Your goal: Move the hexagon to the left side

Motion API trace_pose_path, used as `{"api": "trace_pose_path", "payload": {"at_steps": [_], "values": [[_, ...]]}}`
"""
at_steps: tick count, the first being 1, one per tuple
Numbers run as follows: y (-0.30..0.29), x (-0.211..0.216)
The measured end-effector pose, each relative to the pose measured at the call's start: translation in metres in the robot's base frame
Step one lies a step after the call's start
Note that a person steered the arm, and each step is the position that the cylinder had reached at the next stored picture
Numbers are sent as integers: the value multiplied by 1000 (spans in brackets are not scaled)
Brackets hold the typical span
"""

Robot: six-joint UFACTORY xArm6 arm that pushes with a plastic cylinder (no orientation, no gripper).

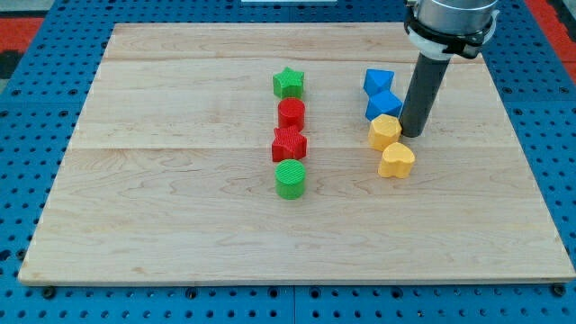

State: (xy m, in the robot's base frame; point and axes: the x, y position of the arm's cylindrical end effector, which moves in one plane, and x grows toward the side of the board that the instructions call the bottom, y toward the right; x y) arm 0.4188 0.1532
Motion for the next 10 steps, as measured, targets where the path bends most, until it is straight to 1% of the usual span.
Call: {"api": "trace_pose_path", "payload": {"at_steps": [6,10], "values": [[-6,0],[11,0]]}}
